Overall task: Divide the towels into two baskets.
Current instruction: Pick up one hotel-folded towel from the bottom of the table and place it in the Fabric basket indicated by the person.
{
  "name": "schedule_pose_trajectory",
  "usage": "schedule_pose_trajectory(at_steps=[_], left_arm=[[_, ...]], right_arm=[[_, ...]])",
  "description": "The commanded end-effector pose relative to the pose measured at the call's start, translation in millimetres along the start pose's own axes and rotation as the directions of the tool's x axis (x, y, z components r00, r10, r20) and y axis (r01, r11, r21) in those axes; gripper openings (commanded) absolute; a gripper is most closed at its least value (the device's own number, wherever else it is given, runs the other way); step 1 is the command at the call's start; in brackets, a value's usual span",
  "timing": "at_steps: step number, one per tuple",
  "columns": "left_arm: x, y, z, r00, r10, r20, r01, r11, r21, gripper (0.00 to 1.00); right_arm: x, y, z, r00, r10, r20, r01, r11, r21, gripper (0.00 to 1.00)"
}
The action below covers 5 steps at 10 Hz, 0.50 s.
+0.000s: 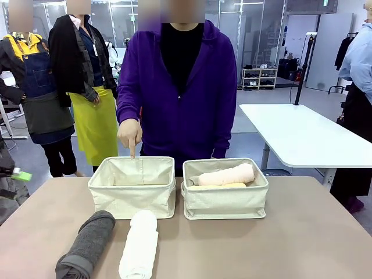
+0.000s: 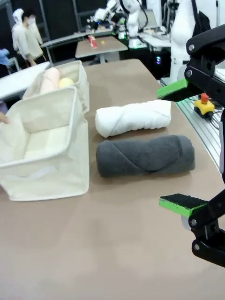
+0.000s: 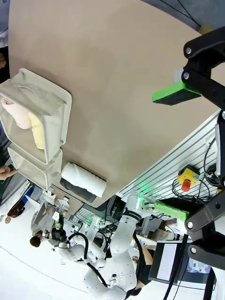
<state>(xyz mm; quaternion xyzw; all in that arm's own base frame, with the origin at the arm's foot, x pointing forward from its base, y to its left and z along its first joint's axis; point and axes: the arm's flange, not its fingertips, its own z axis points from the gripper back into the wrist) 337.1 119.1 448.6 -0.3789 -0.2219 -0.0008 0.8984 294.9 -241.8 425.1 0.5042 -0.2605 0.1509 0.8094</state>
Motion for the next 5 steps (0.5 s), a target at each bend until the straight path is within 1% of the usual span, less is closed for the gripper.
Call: schedule_pose_trajectory(at_steps=[1, 2, 3, 4, 5], left_arm=[[-39, -30, -42, 0.997, -0.005, -0.083, 0.017, 0.990, 0.140, 1.00], [-46, -44, -59, 0.991, -0.034, -0.128, 0.054, 0.985, 0.162, 1.00], [-49, -53, -82, 0.987, -0.011, -0.158, 0.056, 0.957, 0.285, 1.00], [-50, -57, -95, 0.985, 0.010, -0.173, 0.050, 0.938, 0.342, 1.00], [-52, -61, -112, 0.979, 0.007, -0.206, 0.072, 0.924, 0.374, 1.00]], right_arm=[[-1, 5, -1, 1.000, -0.013, 0.013, 0.013, 1.000, 0.008, 1.00], [-1, 5, -1, 1.000, -0.013, 0.013, 0.013, 1.000, 0.008, 1.00], [-1, 5, -1, 1.000, -0.013, 0.013, 0.013, 1.000, 0.008, 1.00], [-1, 5, -1, 1.000, -0.013, 0.013, 0.013, 1.000, 0.008, 1.00], [-1, 5, -1, 1.000, -0.013, 0.013, 0.013, 1.000, 0.008, 1.00]])
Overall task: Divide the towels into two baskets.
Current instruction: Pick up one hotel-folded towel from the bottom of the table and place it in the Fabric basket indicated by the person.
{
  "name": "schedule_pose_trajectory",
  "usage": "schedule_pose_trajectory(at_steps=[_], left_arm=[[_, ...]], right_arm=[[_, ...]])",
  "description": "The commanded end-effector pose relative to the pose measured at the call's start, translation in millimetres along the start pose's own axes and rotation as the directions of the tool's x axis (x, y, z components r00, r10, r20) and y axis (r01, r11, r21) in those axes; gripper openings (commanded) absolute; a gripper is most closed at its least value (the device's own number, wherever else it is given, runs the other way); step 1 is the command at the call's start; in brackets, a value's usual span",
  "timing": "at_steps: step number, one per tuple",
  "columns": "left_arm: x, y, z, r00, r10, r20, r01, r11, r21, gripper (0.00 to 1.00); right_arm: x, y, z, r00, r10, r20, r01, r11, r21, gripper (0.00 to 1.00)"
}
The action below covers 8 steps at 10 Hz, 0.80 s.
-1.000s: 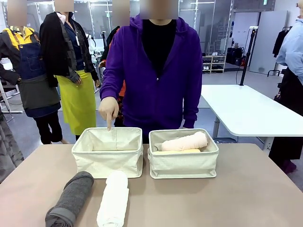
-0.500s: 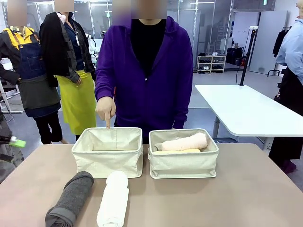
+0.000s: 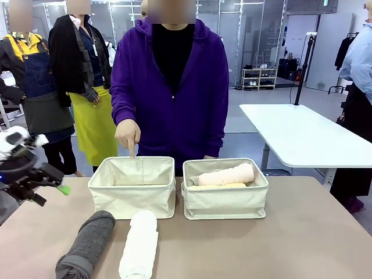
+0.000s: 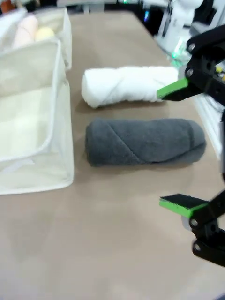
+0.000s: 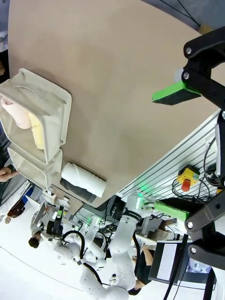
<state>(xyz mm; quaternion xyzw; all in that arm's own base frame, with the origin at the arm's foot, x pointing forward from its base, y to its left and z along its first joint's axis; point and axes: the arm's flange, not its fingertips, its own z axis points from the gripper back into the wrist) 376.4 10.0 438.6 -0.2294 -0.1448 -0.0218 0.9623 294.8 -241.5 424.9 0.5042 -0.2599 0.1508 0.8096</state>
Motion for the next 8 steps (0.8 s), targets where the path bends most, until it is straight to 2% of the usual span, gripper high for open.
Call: schedule_pose_trajectory(at_steps=[1, 3, 8], left_arm=[[-66, -16, -41, 0.998, 0.005, -0.055, 0.000, 0.996, 0.090, 1.00], [-83, -29, -59, 0.994, -0.006, -0.113, 0.019, 0.994, 0.111, 1.00], [-113, -32, -106, 0.983, -0.008, -0.183, 0.048, 0.975, 0.216, 1.00]], right_arm=[[0, 5, -1, 1.000, -0.012, 0.014, 0.012, 1.000, 0.008, 1.00], [0, 5, -1, 1.000, -0.012, 0.014, 0.012, 1.000, 0.008, 1.00], [0, 5, -1, 1.000, -0.012, 0.014, 0.012, 1.000, 0.008, 1.00]])
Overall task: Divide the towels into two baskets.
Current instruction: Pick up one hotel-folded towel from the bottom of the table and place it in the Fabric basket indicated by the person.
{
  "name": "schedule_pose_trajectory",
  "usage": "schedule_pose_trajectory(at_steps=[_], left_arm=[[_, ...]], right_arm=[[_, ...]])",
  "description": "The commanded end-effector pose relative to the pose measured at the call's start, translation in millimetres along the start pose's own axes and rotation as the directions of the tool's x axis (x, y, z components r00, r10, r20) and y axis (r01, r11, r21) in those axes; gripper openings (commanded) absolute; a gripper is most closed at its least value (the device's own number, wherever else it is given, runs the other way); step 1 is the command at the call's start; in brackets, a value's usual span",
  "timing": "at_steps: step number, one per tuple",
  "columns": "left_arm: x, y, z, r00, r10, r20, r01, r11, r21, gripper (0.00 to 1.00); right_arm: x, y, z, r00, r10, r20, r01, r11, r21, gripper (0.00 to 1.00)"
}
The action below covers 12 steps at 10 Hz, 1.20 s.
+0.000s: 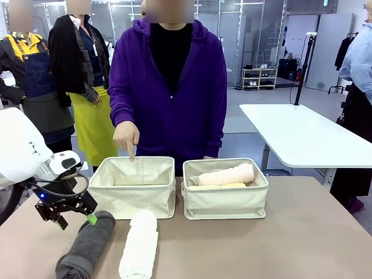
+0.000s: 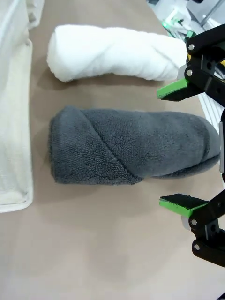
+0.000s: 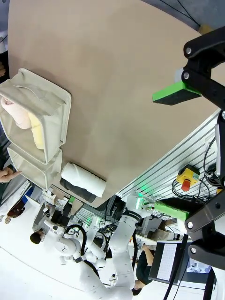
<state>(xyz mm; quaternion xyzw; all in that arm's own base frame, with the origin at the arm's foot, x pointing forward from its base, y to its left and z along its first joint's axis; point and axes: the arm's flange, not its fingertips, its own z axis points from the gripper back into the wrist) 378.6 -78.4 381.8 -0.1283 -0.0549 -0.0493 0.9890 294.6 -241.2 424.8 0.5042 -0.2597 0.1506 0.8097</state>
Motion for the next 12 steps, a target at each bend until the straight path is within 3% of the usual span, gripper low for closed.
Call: schedule_pose_trajectory(at_steps=[1, 6, 10, 11, 12], left_arm=[[-94, 11, -46, 1.000, 0.009, 0.004, -0.010, 1.000, 0.022, 1.00], [-115, 4, -76, 0.994, -0.063, -0.091, 0.067, 0.997, 0.044, 1.00], [-122, 1, -85, 0.992, -0.093, -0.088, 0.097, 0.994, 0.044, 1.00], [-123, 0, -84, 0.992, -0.097, -0.085, 0.101, 0.994, 0.044, 0.83], [-123, -1, -82, 0.992, -0.097, -0.081, 0.101, 0.994, 0.043, 0.81]], right_arm=[[0, 5, -1, 1.000, -0.012, 0.014, 0.012, 1.000, 0.008, 1.00], [0, 5, -1, 1.000, -0.012, 0.014, 0.012, 1.000, 0.008, 1.00], [0, 5, -1, 1.000, -0.012, 0.014, 0.012, 1.000, 0.008, 1.00], [0, 5, -1, 1.000, -0.012, 0.014, 0.012, 1.000, 0.008, 1.00], [0, 5, -1, 1.000, -0.012, 0.014, 0.012, 1.000, 0.008, 1.00]])
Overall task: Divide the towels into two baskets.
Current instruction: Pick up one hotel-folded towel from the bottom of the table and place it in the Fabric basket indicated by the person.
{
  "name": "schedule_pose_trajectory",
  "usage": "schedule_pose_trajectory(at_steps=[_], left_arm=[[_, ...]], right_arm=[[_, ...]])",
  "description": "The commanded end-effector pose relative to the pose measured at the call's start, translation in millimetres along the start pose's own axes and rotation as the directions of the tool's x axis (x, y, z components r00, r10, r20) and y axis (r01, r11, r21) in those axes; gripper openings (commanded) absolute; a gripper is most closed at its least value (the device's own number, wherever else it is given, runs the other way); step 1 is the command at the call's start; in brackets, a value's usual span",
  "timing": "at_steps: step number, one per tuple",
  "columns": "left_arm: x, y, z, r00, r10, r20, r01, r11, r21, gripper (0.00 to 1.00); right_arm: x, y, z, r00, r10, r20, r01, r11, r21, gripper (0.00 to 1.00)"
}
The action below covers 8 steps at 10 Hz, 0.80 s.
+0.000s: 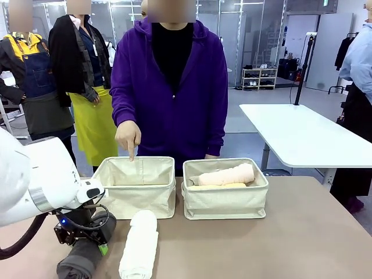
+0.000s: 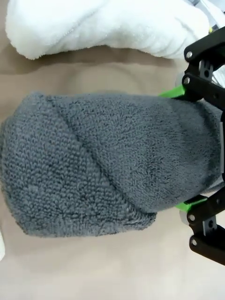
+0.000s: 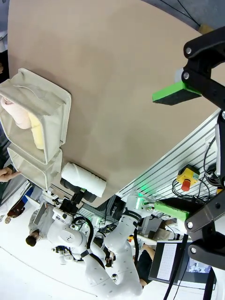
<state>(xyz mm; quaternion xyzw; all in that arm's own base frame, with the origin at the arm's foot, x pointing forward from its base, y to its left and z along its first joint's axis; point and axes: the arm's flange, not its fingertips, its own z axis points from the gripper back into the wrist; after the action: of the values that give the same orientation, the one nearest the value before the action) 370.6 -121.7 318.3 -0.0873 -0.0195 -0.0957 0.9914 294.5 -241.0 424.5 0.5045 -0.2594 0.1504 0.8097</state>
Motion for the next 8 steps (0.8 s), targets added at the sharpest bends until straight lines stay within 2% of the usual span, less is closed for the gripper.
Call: schedule_pose_trajectory(at_steps=[1, 2, 3, 4, 5, 6, 7, 8], left_arm=[[-112, 14, -19, 1.000, -0.021, 0.012, 0.021, 0.999, -0.028, 0.64], [-113, 13, -17, 1.000, -0.022, 0.014, 0.022, 1.000, -0.022, 0.61], [-113, 13, -15, 1.000, -0.021, 0.017, 0.021, 1.000, -0.018, 0.44], [-113, 12, -13, 1.000, -0.023, 0.015, 0.024, 1.000, -0.021, 0.42], [-113, 12, -12, 1.000, -0.022, 0.019, 0.023, 0.999, -0.024, 0.54], [-114, 12, -8, 1.000, -0.009, 0.002, 0.009, 0.999, -0.031, 0.23], [-6, -4, 9, 1.000, -0.004, 0.016, 0.004, 1.000, -0.001, 0.23], [-6, -4, 9, 1.000, -0.004, 0.016, 0.004, 1.000, -0.001, 0.23]], right_arm=[[0, 5, 0, 1.000, -0.011, 0.014, 0.011, 1.000, 0.008, 1.00], [0, 5, 0, 1.000, -0.011, 0.014, 0.011, 1.000, 0.008, 1.00], [0, 5, 0, 1.000, -0.011, 0.014, 0.011, 1.000, 0.008, 1.00], [0, 5, 0, 1.000, -0.011, 0.014, 0.011, 1.000, 0.008, 1.00], [0, 5, 0, 1.000, -0.011, 0.014, 0.011, 1.000, 0.008, 1.00], [0, 5, 0, 1.000, -0.011, 0.014, 0.011, 1.000, 0.008, 1.00], [0, 5, 0, 1.000, -0.011, 0.014, 0.011, 1.000, 0.008, 1.00], [0, 5, 0, 1.000, -0.011, 0.014, 0.011, 1.000, 0.008, 1.00]])
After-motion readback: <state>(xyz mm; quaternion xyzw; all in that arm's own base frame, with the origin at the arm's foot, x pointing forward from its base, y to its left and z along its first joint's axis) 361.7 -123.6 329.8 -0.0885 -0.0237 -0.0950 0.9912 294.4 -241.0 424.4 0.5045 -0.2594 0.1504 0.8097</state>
